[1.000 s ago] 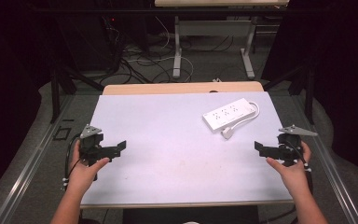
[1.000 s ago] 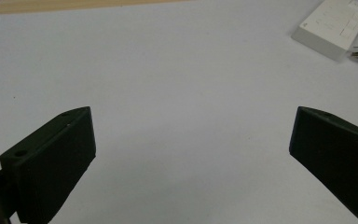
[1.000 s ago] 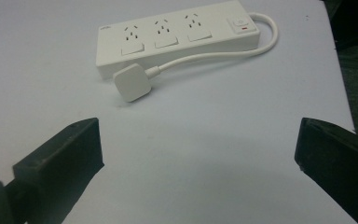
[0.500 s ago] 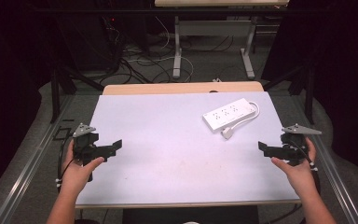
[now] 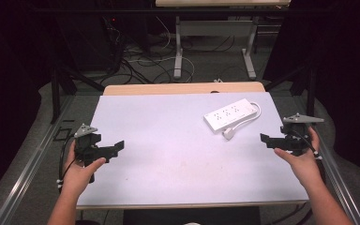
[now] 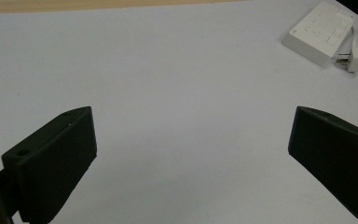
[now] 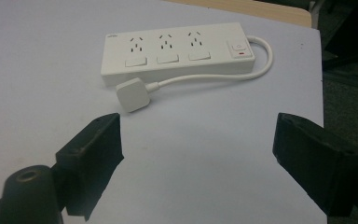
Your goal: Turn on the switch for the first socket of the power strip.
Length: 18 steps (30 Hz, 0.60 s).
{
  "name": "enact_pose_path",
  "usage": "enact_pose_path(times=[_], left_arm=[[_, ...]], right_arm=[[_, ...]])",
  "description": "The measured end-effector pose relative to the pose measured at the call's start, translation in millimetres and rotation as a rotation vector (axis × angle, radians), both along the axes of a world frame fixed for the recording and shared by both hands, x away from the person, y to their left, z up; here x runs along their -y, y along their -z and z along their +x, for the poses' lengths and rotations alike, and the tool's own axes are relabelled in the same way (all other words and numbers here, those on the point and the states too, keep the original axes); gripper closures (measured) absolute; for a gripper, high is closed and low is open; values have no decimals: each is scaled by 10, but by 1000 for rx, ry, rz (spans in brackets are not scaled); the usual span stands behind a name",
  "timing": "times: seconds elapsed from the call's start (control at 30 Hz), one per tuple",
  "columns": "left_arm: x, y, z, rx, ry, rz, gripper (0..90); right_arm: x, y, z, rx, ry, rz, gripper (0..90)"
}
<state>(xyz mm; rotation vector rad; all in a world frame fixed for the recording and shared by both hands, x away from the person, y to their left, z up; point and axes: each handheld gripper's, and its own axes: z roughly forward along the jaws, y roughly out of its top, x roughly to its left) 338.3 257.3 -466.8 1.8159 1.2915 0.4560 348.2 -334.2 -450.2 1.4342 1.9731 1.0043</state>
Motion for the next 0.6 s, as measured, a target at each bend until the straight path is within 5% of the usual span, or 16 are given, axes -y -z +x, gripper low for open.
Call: enact_pose_path(times=[0.6], left_arm=[[28,-16,-17,5,12,2,12]], right_arm=[[-82,-191,390,-19,-18,-44,210]])
